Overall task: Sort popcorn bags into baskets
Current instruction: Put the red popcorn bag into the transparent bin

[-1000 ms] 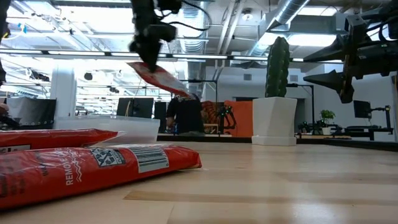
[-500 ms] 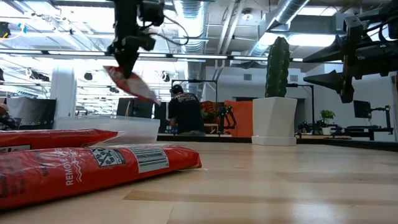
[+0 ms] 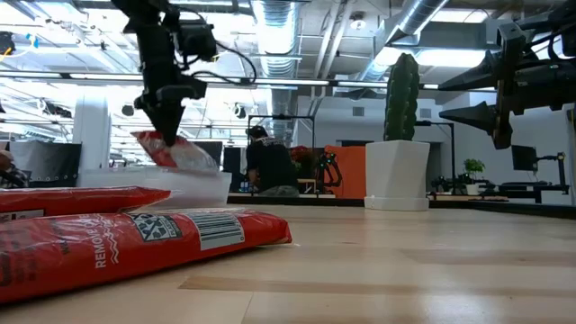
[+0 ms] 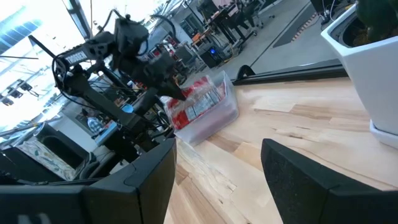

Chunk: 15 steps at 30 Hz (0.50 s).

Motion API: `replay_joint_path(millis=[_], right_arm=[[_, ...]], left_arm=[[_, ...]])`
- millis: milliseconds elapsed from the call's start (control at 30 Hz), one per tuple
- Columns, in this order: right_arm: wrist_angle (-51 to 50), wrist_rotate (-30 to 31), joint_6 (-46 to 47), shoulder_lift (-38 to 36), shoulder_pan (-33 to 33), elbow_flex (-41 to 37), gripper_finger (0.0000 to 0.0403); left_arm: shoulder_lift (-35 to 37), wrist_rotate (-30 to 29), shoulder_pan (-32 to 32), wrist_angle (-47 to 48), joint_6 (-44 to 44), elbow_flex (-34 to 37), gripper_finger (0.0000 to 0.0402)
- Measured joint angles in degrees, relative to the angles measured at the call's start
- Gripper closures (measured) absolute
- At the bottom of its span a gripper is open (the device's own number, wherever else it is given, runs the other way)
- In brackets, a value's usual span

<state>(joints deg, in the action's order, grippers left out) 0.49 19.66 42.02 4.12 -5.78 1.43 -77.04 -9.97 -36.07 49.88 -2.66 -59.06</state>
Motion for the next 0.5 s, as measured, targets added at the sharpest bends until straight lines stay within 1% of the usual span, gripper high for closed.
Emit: replay_joint_path(millis=[133,200,300,367,500], right_arm=[[0.0,0.0,0.6,0.0,0.0,0.0,0.0143],[0.0,0.0,0.6,0.0,0.0,0.0,0.0143],[0.0,0.0,0.6,0.0,0.0,0.0,0.0143],[0.0,0.0,0.6,0.0,0.0,0.0,0.0143],[0.0,0.0,0.6,0.0,0.0,0.0,0.0143]], left_arm=[[0.0,0.6,0.0,-6.1,0.0,4.1,0.0401],[-0.3,0.7,-0.2,-7.6,0.0,5.5,0.0401],[-1.1,3.5,-0.7,-10.0,-0.1,6.7,0.0401],[-2.0,4.7,-0.9,-10.3,-0.1,7.2,0.0397],[-3.5,4.8,-0.9,-10.5,-0.7,7.8,0.038]])
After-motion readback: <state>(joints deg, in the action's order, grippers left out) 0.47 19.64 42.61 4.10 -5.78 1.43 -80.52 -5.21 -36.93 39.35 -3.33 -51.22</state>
